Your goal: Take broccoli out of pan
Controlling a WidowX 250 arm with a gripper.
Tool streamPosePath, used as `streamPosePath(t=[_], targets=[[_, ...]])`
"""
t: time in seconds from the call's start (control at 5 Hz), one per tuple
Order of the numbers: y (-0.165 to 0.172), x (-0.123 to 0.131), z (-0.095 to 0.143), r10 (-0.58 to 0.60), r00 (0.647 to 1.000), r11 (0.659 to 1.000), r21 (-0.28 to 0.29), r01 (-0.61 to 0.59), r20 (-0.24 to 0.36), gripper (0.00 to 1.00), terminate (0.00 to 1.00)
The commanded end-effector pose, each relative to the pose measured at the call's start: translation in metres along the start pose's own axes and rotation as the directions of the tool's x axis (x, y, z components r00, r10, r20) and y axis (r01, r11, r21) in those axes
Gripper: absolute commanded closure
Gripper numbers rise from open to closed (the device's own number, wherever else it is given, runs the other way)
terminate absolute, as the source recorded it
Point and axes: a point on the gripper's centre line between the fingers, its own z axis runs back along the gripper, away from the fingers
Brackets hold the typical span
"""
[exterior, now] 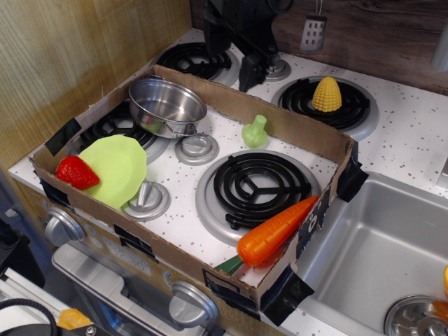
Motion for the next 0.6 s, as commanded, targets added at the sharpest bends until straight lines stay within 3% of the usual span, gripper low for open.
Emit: streamPosePath(t=[0.0, 0.2, 0.4], targets=[[0.0071, 0.0110, 0.0228, 0.015, 0.998, 0.999, 0.035, -0.018, 0.061, 0.00, 0.00], [0.0071, 0.0110, 0.0228, 0.015, 0.998, 0.999, 0.035, -0.018, 0.061, 0.00, 0.00], [0.0071, 0.0110, 0.0228, 0.015, 0.998, 0.999, 0.035, -0.018, 0.061, 0.00, 1.00]])
